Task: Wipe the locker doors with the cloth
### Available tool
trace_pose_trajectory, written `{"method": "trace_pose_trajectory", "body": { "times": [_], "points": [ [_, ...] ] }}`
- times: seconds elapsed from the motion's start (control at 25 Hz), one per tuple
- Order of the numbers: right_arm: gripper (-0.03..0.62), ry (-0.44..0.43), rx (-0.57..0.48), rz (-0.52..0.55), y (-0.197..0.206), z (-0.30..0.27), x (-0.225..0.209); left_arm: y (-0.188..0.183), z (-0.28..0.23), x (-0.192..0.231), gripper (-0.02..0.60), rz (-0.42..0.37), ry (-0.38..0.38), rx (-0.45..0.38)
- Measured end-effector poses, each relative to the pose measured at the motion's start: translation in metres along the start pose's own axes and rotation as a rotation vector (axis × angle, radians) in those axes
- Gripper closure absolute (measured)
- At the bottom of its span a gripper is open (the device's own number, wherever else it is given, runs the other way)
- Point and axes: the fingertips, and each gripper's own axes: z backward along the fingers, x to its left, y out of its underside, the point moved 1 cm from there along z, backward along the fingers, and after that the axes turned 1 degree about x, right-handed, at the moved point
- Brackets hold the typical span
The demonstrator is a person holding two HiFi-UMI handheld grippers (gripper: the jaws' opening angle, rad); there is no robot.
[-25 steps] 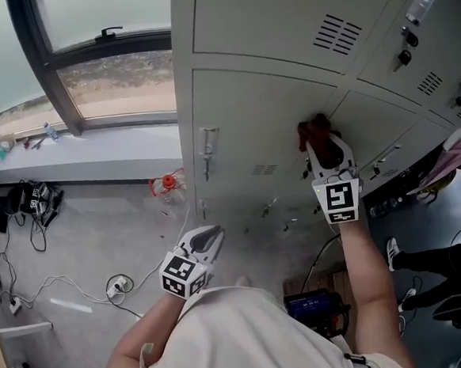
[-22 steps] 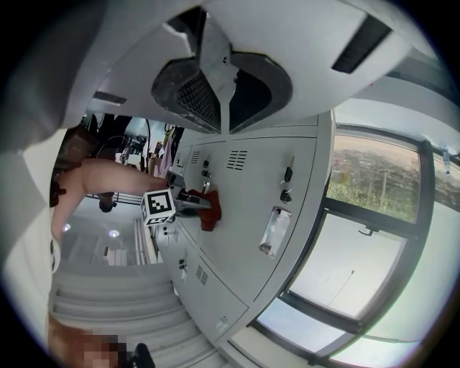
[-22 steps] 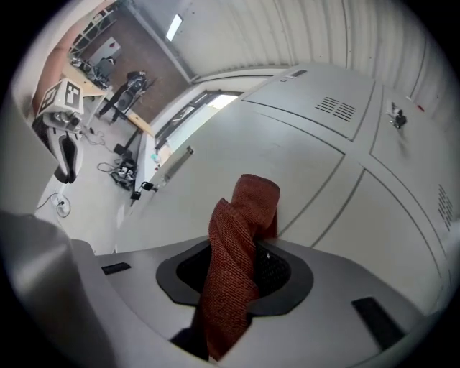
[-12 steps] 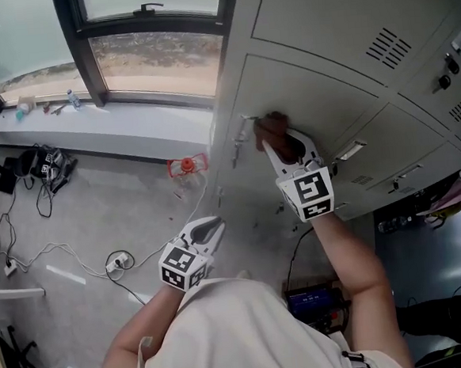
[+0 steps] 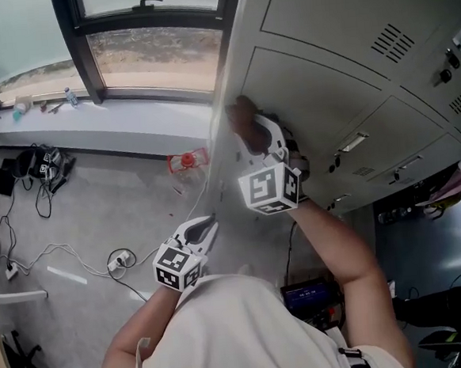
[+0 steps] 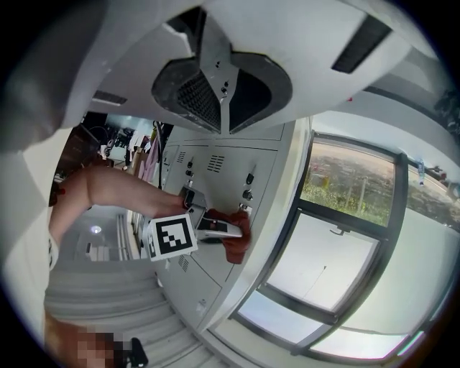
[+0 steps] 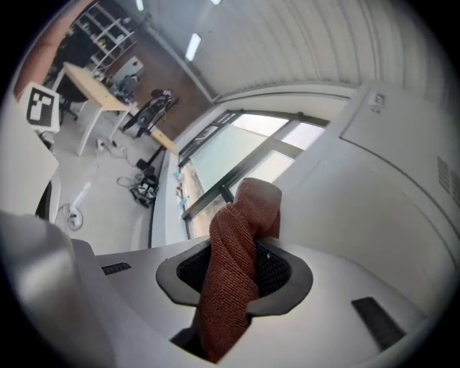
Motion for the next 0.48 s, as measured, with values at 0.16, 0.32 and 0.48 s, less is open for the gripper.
{"method": "trace_pose_trajectory", "body": {
  "times": [0.16,0.32,0.48],
  "points": [
    [0.473,-0.08,0.047,0.309,-0.006,-0.013,0.036,-0.001,-0.011,-0.01,0.54,-0.013,0.054,0.014],
    [0.473,-0.094,0.102,0.385,0.025,-0.007,0.037,-0.004,-0.023,-0.024,0.54,-0.035,0.099,0.015],
    [0.473,-0.078,0.177,0.297,0.074,0.019,0.009,-0.002,-0.029,-0.026,0.54,-0.033,0.11,0.024]
  ]
}}
